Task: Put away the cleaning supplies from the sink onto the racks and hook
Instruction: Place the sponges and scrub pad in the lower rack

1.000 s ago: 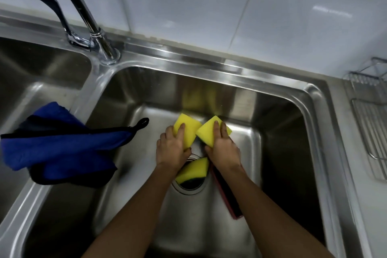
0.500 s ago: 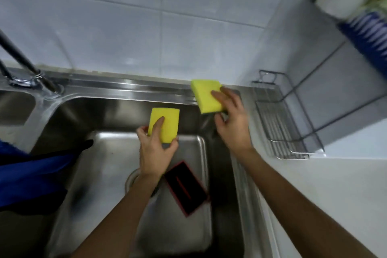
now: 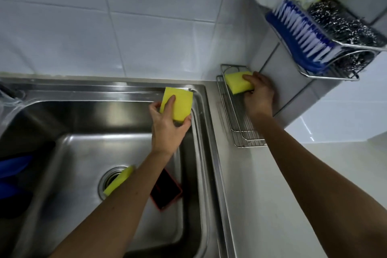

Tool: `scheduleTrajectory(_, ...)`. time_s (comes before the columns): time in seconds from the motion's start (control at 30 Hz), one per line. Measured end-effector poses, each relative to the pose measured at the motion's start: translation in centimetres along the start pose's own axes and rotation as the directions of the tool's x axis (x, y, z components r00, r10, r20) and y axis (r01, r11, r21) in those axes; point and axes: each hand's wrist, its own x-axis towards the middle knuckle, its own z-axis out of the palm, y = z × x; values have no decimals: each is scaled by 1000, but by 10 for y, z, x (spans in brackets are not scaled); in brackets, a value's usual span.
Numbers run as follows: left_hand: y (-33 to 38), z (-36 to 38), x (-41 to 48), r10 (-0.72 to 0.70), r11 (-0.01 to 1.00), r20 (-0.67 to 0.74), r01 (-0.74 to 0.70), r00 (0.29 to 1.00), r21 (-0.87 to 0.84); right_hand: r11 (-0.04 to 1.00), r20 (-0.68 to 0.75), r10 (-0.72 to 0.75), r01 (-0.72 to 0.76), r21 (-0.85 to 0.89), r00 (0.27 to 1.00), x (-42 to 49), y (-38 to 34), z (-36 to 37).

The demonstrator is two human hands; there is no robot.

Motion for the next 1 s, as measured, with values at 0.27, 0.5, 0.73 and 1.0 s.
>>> scheduleTrajectory(0.27,0,13,4,-23,999,5,23,1000,29,942,335,3,110,-317,942,13,16,12)
scheduleTrajectory(0.5,0,20,4,-4,1000,11,3,1000,30,798,373,18,212,-565,928,16,18,21)
scheduleTrajectory(0.73,33,36,18,6,995,-26,-8,1000,-98,747,448,57,260,-612,892,8,16,16)
scheduleTrajectory(1.0,90,67,53,101,982,122,-80,987,-170,936,308,-30,135,-324,951,-61,11,-36)
